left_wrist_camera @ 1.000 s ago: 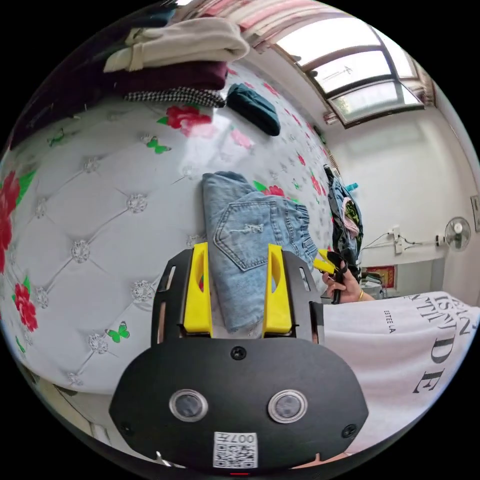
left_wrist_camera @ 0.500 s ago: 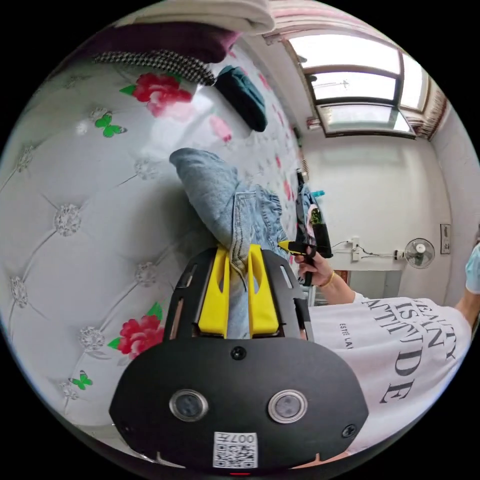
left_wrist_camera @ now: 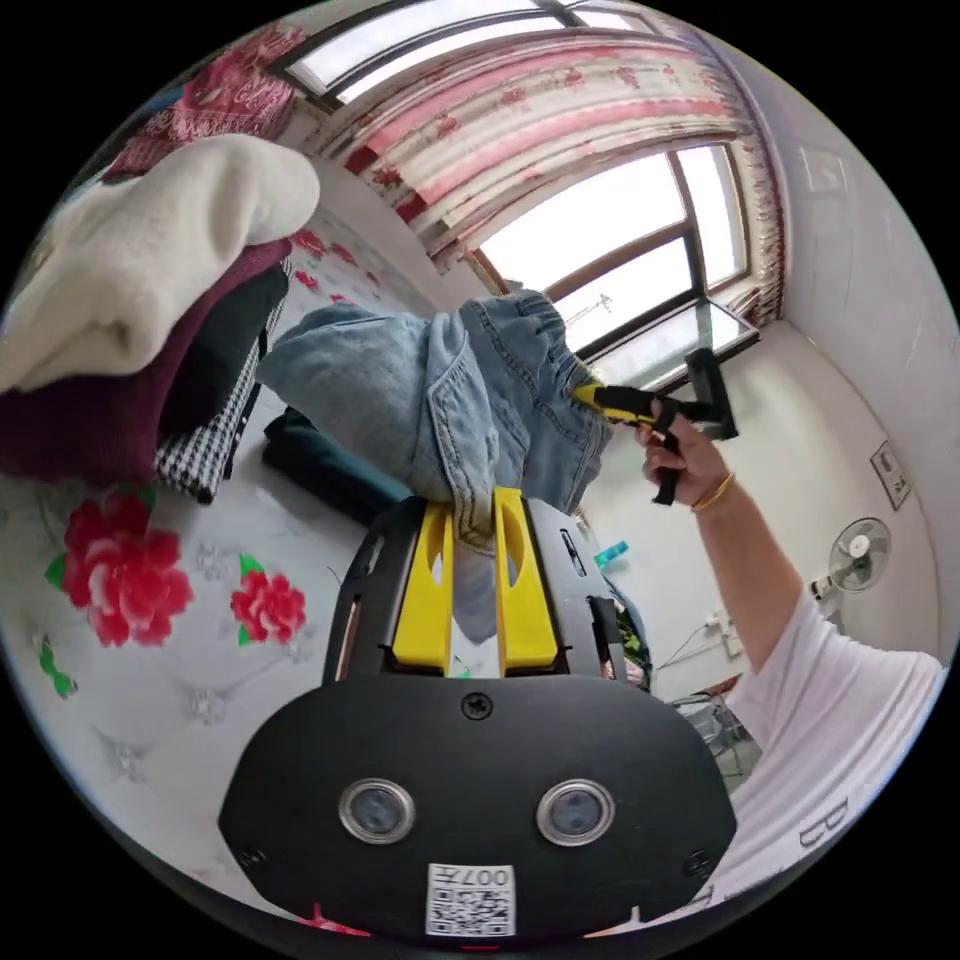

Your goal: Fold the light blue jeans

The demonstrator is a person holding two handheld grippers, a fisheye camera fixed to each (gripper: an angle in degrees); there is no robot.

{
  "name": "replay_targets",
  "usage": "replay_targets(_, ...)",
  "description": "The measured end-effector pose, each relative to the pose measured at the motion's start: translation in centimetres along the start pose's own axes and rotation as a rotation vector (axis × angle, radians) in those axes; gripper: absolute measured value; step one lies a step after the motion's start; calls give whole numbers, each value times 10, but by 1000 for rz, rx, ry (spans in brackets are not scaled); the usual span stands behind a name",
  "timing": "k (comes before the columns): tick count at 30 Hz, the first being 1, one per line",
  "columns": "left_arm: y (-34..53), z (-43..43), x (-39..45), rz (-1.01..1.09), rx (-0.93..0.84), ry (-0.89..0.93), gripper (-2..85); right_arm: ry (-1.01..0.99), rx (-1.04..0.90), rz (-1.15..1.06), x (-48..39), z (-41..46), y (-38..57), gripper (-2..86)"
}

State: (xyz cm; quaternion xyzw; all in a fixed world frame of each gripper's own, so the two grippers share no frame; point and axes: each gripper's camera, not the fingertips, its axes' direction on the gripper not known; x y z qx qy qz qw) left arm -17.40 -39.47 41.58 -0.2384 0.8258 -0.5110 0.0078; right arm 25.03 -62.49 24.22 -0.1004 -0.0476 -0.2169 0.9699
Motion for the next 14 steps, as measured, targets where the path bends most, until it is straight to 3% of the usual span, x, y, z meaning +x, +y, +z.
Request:
replay_targets(3,-5,60,3,135,-189,-207,34,111,60,94,5,27,-16,58)
replay_targets(5,13,76,3,234,-301,-321,13,47,93,111,-1,52,3,58)
replay_targets(9,92,74,-1,459,-541,-458,-7,-204,30,131,-31,136,109,60)
replay_targets(14,178,45,7,548,-755,-601,-10,-215,-185,243,-96,193,291,63)
